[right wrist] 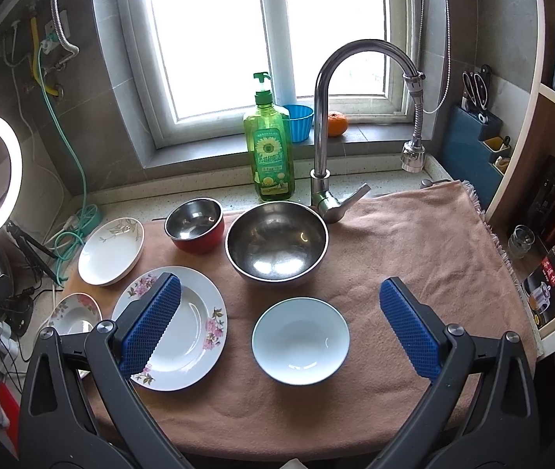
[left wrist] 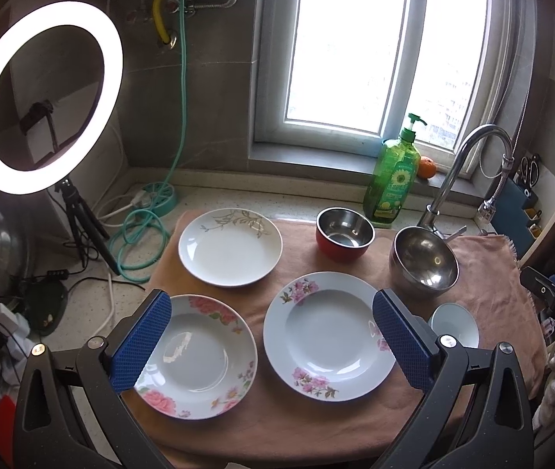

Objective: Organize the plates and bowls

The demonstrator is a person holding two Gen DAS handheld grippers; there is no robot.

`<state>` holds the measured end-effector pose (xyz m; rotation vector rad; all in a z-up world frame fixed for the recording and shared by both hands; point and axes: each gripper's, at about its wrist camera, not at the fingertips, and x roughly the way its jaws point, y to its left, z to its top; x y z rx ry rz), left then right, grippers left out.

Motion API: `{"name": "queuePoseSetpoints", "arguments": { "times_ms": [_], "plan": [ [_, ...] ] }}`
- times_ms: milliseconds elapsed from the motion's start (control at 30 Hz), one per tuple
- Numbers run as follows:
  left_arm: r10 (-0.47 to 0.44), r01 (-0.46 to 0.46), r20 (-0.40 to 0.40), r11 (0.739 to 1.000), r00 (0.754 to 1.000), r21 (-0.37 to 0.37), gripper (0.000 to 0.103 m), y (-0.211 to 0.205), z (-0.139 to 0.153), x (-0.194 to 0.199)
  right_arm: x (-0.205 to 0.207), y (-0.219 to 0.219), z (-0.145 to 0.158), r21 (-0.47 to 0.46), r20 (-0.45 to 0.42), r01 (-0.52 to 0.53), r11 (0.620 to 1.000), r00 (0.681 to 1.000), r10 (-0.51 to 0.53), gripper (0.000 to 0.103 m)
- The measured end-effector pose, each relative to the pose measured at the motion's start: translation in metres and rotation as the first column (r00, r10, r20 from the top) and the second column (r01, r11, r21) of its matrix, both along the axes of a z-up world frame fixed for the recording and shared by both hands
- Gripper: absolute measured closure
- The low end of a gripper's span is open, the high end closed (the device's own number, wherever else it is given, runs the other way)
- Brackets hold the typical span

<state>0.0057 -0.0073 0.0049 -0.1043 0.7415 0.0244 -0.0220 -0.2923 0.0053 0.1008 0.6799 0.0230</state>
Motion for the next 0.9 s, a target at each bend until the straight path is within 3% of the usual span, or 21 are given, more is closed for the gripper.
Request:
{"name": "queuePoseSetpoints", "arguments": {
  "times_ms": [900],
  "plan": [
    [-0.021,0.021,-0.015,1.0,1.0,0.009,0.001,-0.008,-0.001,0.006,0.001,0.002,-0.011,0.005,-0.015,-0.014,1.0,1.0,0.014,0.0]
  ]
}}
